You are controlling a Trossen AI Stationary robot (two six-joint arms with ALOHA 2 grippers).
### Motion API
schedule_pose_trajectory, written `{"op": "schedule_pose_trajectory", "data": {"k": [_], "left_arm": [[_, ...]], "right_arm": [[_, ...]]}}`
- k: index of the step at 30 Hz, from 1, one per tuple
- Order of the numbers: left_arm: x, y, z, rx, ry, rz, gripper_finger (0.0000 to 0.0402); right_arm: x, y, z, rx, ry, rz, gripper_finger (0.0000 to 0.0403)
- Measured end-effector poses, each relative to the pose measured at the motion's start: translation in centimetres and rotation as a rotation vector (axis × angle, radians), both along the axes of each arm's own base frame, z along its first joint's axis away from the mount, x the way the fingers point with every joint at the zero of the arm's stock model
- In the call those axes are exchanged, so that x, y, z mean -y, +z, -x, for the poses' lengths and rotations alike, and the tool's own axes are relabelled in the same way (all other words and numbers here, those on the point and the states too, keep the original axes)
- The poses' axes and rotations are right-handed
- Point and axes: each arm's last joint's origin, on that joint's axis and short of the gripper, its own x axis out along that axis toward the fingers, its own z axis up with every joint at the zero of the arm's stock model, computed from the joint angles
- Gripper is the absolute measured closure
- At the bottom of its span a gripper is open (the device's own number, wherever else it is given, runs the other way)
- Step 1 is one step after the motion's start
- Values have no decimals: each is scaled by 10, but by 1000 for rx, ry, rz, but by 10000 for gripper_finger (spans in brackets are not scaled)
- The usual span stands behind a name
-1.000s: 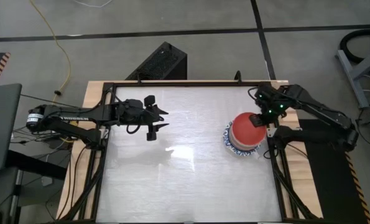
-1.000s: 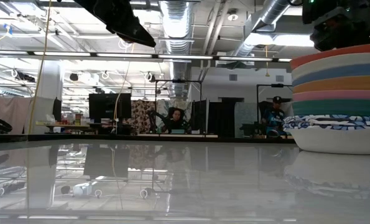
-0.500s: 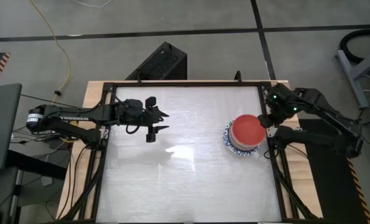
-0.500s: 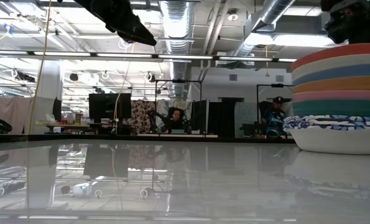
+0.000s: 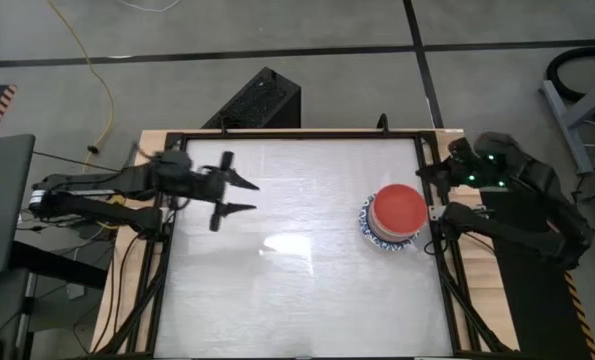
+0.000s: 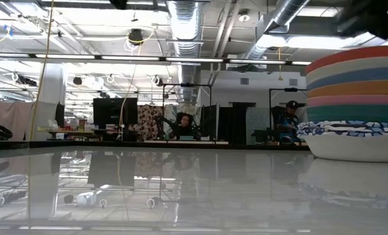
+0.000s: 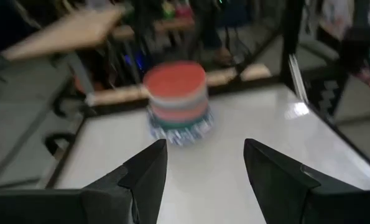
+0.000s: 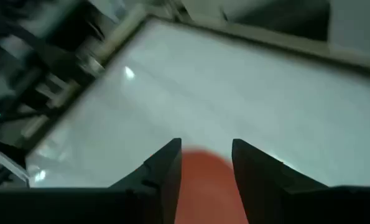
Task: Nest bowls inside each other
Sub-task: Return to Home Position
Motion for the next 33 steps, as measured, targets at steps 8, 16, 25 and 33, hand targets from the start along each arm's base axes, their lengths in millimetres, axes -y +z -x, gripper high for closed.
{"op": "schedule_pose_trajectory", "data": {"k": [8, 16, 25, 33], "left_arm": [[1, 21, 57, 96, 149, 18, 198], [15, 23, 82, 88, -263, 85, 198], [18, 23, 80, 87, -363, 123, 198], [18, -17, 60, 135, -438, 216, 198]], "right_arm": [[-14, 27, 16, 331, 81, 208, 241], [-5, 14, -21, 615, 480, 358, 241], [-17, -47, -60, 693, 591, 313, 241], [-57, -66, -72, 706, 624, 341, 241]]}}
